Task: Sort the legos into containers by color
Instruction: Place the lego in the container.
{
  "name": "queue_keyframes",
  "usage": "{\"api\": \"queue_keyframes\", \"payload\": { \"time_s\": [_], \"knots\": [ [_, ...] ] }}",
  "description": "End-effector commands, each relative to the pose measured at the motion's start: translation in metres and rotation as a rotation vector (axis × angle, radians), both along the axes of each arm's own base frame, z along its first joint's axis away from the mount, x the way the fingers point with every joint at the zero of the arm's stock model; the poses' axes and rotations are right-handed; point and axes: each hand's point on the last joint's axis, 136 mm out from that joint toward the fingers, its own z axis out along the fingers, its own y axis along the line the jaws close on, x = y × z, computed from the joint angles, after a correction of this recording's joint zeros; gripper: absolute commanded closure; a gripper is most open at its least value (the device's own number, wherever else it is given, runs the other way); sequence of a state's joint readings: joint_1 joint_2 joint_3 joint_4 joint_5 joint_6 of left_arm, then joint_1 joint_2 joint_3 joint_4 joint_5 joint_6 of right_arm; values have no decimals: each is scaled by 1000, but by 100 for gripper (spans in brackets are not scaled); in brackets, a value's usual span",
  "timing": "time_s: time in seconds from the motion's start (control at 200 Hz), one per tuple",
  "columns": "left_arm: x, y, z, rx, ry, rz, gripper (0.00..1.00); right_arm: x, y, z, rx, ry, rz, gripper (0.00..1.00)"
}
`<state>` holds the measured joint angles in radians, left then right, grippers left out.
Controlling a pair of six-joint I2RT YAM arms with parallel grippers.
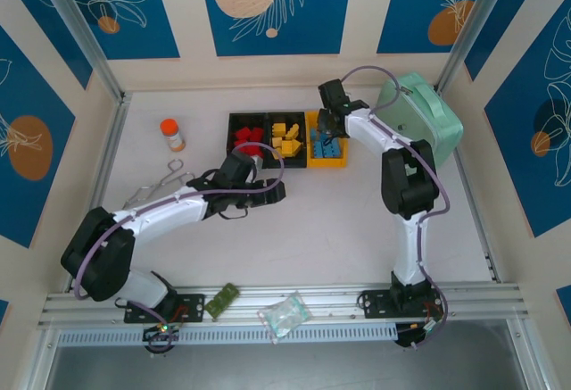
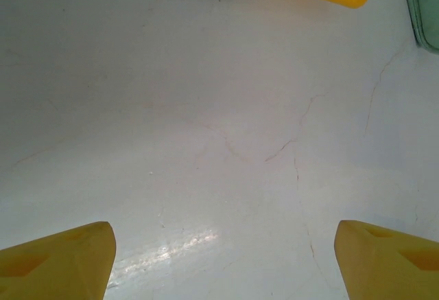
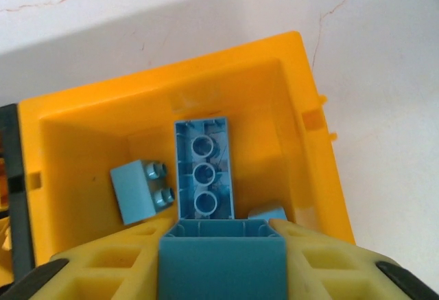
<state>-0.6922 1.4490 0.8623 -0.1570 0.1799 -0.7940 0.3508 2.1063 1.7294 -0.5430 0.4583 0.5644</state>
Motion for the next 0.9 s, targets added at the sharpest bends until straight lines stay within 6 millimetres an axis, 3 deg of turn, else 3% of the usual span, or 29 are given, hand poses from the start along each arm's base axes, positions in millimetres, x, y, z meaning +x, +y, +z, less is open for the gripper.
{"api": "queue_keyframes", "payload": {
  "time_s": [0.0, 0.11, 0.245, 0.475, 0.655, 0.895],
  "knots": [
    [-11, 4, -1, 13, 5, -22, 17, 3, -6, 3, -34, 25, -11, 55],
    [-14, 7, -3, 20, 10, -19, 17, 5, -7, 8, -40, 17, -22, 46],
    [-14, 9, -2, 24, 4, -13, 17, -1, -2, 24, -37, -20, -7, 45],
    [-13, 25, 2, 84, -36, 9, 17, -40, 15, 57, 27, -109, 73, 44],
    [-4, 50, 6, 149, -70, 54, 15, -75, 17, 64, 57, -128, 112, 37],
    [18, 103, 27, 272, -156, 159, 9, -110, 13, 71, 89, -157, 196, 27]
  ]
}}
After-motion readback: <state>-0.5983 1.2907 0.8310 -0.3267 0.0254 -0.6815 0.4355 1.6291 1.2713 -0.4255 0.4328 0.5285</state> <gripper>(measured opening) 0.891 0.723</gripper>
